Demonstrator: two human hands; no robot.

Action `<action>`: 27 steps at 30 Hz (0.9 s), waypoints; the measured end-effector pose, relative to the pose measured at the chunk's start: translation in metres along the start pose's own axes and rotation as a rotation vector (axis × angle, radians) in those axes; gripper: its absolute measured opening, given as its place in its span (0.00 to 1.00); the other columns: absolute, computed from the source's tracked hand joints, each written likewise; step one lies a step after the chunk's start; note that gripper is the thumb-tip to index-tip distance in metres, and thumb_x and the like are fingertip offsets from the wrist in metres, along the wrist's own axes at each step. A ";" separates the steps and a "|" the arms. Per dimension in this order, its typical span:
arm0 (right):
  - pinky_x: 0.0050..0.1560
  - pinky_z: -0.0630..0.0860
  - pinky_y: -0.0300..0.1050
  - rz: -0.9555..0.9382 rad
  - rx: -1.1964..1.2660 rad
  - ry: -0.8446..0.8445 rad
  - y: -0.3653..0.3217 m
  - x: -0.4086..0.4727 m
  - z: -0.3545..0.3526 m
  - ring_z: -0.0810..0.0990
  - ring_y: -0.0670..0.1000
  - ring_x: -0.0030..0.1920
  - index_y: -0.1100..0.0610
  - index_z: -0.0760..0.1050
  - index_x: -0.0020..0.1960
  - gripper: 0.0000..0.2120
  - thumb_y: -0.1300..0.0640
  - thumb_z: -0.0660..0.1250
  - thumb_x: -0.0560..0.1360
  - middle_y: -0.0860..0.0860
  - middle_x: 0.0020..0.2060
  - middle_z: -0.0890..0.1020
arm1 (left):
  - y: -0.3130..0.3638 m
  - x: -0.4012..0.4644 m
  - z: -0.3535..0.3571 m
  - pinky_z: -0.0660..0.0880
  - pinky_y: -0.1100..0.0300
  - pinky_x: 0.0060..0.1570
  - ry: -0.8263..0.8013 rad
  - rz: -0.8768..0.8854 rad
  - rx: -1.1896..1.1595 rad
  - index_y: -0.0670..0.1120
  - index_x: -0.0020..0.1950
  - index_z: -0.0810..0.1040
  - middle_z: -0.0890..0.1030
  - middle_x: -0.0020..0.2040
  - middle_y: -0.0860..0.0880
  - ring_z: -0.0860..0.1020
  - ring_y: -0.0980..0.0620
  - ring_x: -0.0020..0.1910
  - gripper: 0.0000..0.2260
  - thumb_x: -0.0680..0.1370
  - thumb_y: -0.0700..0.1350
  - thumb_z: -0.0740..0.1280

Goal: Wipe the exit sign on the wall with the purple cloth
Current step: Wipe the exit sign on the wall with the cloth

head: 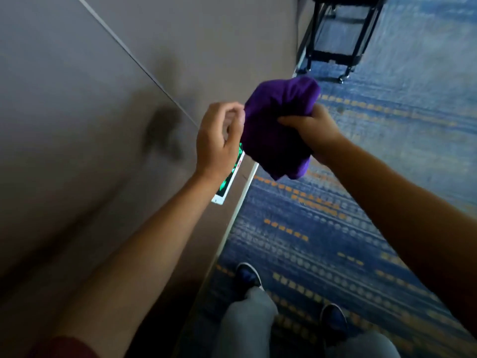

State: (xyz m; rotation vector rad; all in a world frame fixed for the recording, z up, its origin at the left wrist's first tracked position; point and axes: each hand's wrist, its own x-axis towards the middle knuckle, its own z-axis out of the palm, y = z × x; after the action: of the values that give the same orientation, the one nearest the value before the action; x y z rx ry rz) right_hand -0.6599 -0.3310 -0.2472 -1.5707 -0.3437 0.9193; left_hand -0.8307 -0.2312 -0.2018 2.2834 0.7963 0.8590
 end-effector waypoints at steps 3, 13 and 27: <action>0.59 0.82 0.60 0.007 -0.065 0.100 0.075 0.025 0.001 0.86 0.60 0.52 0.59 0.82 0.53 0.08 0.64 0.75 0.74 0.59 0.48 0.86 | -0.060 -0.010 0.029 0.76 0.42 0.60 -0.053 0.204 0.296 0.38 0.56 0.83 0.83 0.57 0.41 0.81 0.39 0.58 0.08 0.80 0.38 0.67; 0.55 0.80 0.52 -0.082 -0.239 0.097 0.252 0.107 0.020 0.85 0.56 0.51 0.51 0.79 0.51 0.06 0.52 0.74 0.76 0.50 0.44 0.85 | -0.196 -0.020 0.065 0.49 0.35 0.81 -0.356 0.487 1.140 0.45 0.69 0.79 0.67 0.80 0.40 0.54 0.39 0.85 0.21 0.81 0.54 0.61; 0.65 0.78 0.59 -0.033 0.477 0.169 0.274 0.155 0.068 0.84 0.55 0.55 0.51 0.77 0.52 0.11 0.44 0.72 0.77 0.53 0.53 0.85 | -0.210 -0.006 0.069 0.43 0.33 0.81 -0.322 0.514 1.624 0.50 0.69 0.80 0.70 0.78 0.44 0.53 0.37 0.84 0.24 0.80 0.63 0.64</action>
State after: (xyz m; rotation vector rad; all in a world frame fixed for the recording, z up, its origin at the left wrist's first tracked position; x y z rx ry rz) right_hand -0.6849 -0.2426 -0.5561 -1.1862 -0.0232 0.7673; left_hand -0.8535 -0.1162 -0.3897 3.9858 0.8677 -0.2813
